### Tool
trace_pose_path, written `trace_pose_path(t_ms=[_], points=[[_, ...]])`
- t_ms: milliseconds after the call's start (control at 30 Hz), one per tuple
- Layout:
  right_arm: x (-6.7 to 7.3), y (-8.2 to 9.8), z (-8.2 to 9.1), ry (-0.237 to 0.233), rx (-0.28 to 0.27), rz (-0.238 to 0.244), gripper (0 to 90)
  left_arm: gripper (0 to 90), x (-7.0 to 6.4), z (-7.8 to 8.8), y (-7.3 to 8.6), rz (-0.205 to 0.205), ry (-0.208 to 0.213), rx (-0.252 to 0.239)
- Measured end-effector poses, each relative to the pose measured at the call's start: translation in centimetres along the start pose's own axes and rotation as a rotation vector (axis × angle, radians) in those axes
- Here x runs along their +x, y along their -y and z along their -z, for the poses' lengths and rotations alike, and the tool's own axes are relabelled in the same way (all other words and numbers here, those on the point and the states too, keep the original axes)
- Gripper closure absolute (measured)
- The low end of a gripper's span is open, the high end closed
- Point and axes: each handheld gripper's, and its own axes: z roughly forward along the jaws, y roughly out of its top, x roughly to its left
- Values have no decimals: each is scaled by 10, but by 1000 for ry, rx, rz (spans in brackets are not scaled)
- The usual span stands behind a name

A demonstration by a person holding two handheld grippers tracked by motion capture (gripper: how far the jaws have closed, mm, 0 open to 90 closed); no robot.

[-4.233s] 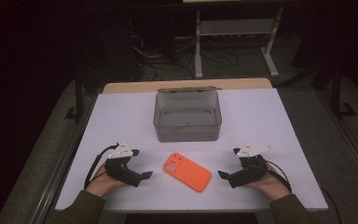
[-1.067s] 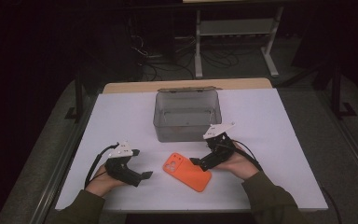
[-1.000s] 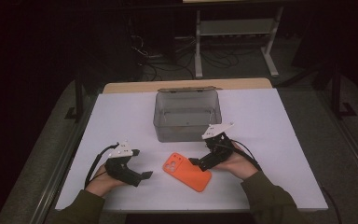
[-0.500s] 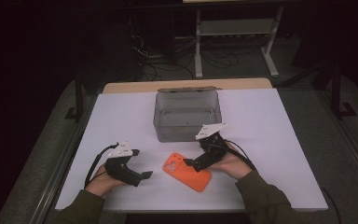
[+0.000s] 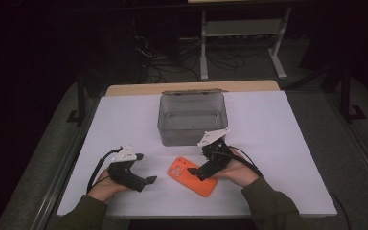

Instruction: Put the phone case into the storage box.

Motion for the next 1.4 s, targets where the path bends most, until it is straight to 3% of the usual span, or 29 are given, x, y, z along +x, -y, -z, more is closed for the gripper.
trace_pose_path(t_ms=[1400], points=[[16, 8, -16, -15, 206, 37, 0, 0, 0, 0, 0, -2, -2, 3]])
